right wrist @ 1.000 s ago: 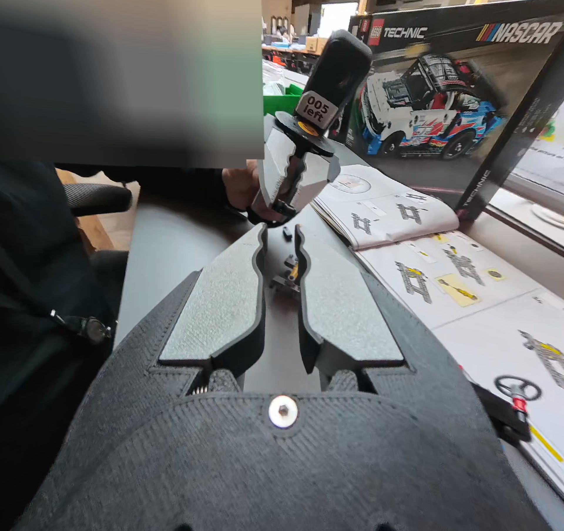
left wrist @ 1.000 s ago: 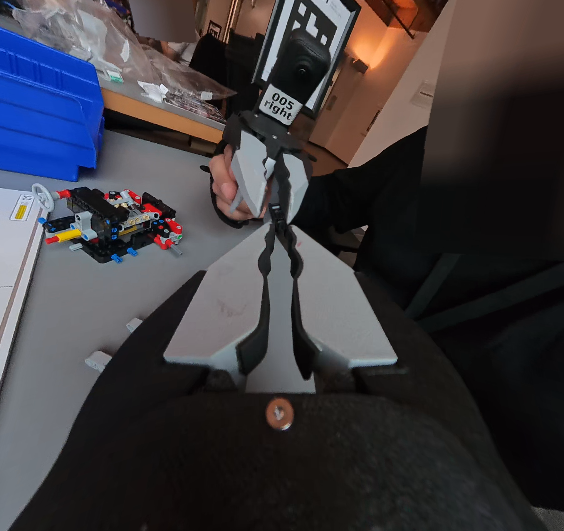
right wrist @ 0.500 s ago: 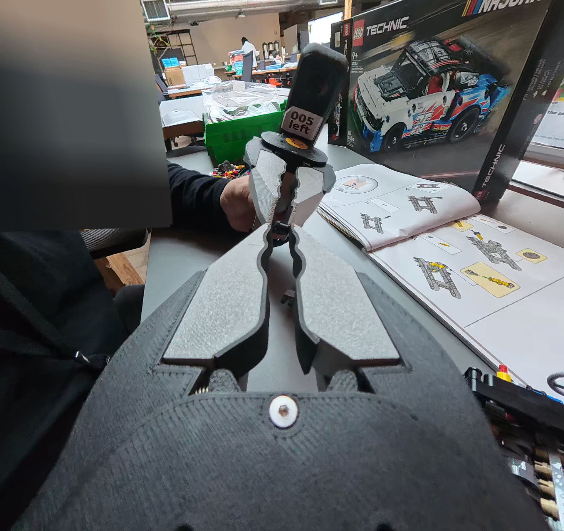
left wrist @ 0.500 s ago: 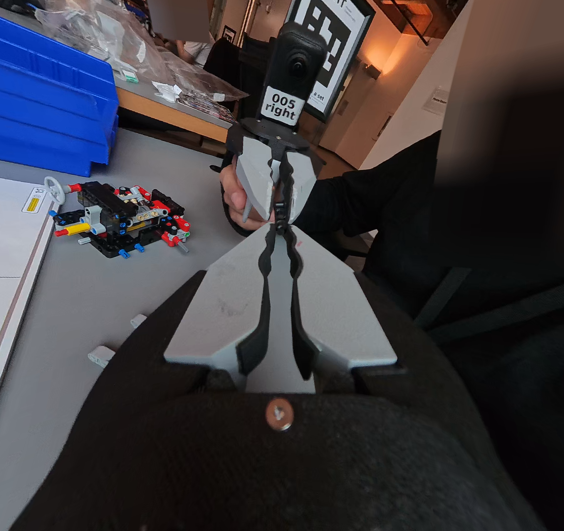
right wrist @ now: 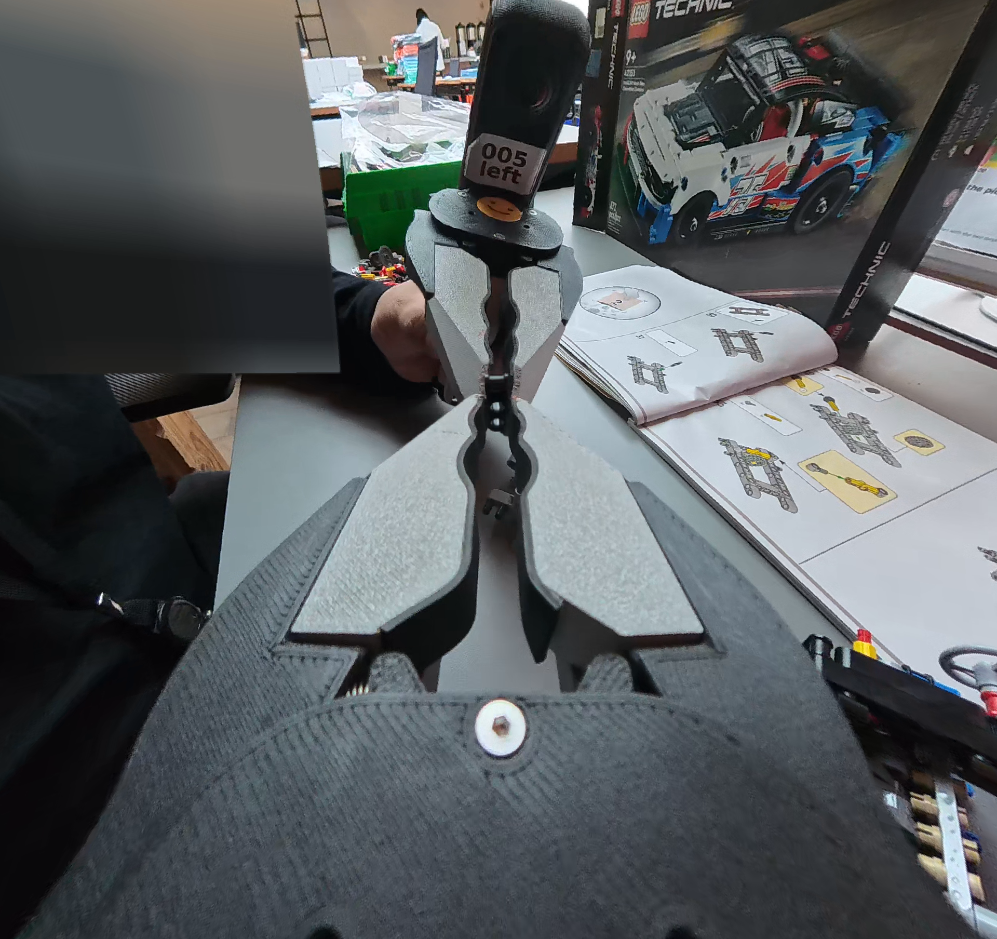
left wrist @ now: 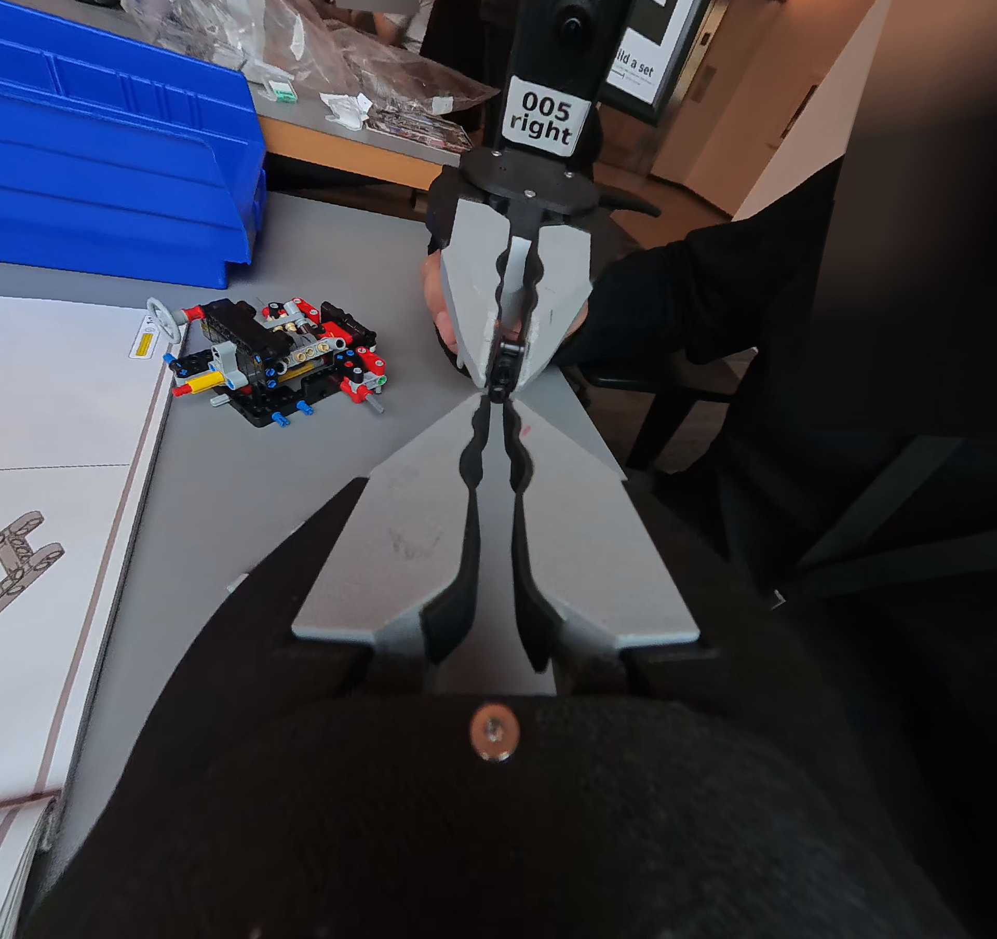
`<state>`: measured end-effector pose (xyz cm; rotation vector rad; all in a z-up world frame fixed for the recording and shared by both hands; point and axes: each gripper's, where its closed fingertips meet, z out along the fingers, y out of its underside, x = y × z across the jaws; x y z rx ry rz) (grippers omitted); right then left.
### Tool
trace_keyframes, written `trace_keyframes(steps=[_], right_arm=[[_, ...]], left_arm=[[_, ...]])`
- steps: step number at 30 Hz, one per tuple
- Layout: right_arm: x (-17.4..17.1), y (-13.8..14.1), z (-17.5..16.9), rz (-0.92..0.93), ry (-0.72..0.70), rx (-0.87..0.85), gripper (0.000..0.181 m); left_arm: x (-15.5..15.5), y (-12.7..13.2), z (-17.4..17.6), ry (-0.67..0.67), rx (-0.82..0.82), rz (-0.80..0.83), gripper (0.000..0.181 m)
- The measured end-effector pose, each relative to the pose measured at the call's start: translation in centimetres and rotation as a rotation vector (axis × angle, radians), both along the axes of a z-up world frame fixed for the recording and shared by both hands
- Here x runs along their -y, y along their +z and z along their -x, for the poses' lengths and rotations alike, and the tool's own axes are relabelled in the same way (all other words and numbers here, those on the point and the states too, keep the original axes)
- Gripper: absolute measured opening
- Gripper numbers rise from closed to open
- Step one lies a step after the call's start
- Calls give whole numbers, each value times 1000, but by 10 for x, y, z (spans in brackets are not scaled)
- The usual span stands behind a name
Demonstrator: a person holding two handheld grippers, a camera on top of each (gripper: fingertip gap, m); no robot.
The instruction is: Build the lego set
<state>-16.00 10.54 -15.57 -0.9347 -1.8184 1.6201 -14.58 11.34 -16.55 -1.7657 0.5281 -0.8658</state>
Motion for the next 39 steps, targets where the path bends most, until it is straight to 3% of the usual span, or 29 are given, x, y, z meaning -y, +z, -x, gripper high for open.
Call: trace_keyframes(steps=[9,12,14,16,19,23,26,34,39], right_arm=[[-7,-4,0,-59,-20,-7,4],[-10,-11,2,-69,-24,18,3],[-11,-20,3,-75,-29,59,4],[-13,-31,4,-88,-39,108,4],[-12,-46,7,-113,-43,172,4],[-6,-65,7,-153,-22,259,4],[-4,-72,7,-140,-9,312,4],[-3,-69,5,40,35,399,4],[0,-36,-5,422,197,413,4]], left_arm=[[0,-3,-1,-9,-10,26,0],[0,-16,9,-7,-112,93,0],[7,-26,22,-32,-205,175,5],[12,-32,35,-24,-306,189,27],[19,-51,43,-52,-403,257,31],[21,-83,43,-72,-493,350,29],[20,-85,40,-74,-505,347,15],[20,-85,39,-52,-494,385,14],[13,-84,30,19,-409,462,12]])
